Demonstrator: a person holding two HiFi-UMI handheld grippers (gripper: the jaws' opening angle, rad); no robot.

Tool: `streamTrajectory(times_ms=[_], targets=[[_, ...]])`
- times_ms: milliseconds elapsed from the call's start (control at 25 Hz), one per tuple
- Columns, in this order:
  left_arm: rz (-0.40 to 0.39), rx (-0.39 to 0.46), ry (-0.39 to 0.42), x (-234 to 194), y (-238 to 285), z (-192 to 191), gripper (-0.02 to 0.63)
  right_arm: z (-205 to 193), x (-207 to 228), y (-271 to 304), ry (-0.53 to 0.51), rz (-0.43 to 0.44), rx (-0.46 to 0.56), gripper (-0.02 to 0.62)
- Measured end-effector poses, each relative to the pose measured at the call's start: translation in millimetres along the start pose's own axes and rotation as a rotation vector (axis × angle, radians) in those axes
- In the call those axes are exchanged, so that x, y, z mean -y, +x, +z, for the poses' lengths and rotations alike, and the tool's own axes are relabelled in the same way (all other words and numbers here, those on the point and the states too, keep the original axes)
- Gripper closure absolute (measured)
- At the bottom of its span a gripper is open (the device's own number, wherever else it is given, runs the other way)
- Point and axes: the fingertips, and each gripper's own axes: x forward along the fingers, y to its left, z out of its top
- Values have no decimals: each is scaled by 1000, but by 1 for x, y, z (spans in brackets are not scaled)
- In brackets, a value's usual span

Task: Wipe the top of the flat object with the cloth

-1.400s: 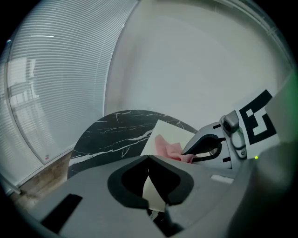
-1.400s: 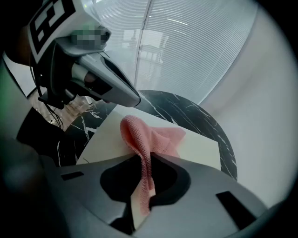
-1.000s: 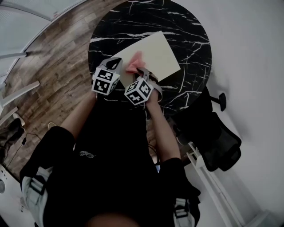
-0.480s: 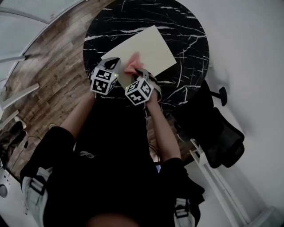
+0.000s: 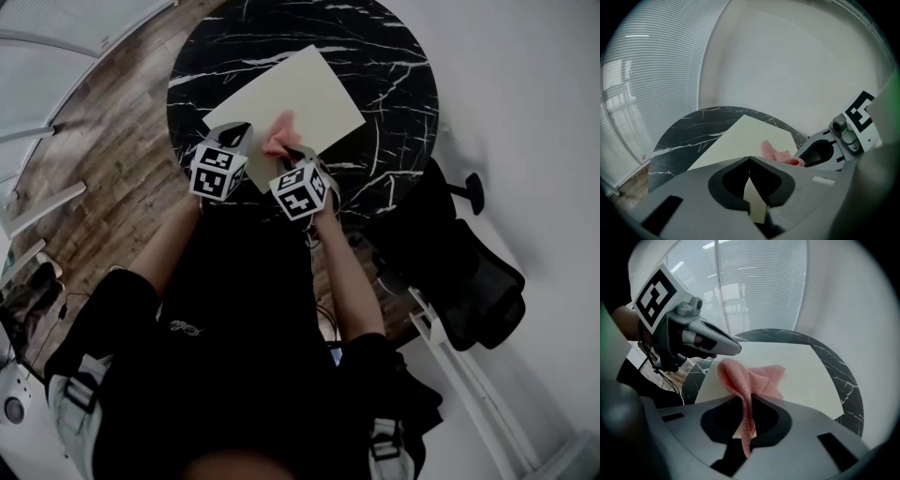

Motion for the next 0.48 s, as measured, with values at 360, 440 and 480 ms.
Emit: streamTrajectory(times_ms=[360, 440, 480], targets=[[3, -18, -1, 12, 7, -5, 607, -17, 4, -10, 46, 19, 27, 569], [10, -18, -4, 12, 8, -5, 607, -23, 6, -12, 56, 19, 31, 569], [15, -18, -5, 12, 9, -5, 607, -26, 7, -13, 61, 19, 33, 569]])
